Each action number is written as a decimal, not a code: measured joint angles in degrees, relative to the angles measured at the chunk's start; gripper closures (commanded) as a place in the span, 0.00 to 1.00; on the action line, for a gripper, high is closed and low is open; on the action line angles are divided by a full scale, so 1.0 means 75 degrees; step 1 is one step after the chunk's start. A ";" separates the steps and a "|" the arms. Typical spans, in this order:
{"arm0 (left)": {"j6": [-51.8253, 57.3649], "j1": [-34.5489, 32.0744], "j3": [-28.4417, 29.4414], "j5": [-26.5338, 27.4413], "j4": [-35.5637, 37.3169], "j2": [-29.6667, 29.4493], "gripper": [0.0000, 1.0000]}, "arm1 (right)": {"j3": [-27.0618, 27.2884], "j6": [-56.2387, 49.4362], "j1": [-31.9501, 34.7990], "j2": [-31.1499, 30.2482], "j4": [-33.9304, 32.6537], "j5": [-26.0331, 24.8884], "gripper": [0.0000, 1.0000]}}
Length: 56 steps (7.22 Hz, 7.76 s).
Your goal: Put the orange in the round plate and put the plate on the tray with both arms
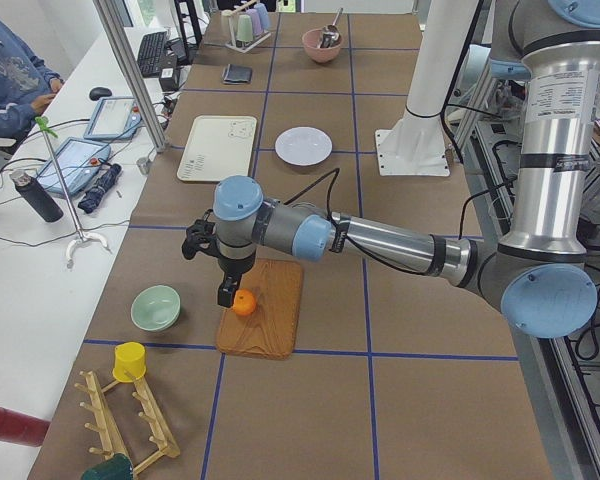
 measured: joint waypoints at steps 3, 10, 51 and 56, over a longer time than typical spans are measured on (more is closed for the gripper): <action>-0.0008 0.0000 -0.0026 0.0000 -0.0005 0.0014 0.02 | -0.0040 0.0000 0.0000 0.0000 0.0000 -0.0004 0.00; -0.0019 0.0008 -0.0079 -0.0003 -0.0281 0.0285 0.02 | 0.0074 -0.0015 0.0000 -0.0031 0.0010 0.0007 0.00; -0.8287 0.6836 0.0722 0.2006 0.1402 -0.5437 1.00 | 0.0083 -0.0002 -0.0108 -0.0223 0.0633 0.0239 0.00; -0.9240 0.7651 0.2806 0.2751 0.0529 -0.6872 0.76 | 0.0099 0.0116 -0.0193 -0.0211 0.0633 0.0242 0.00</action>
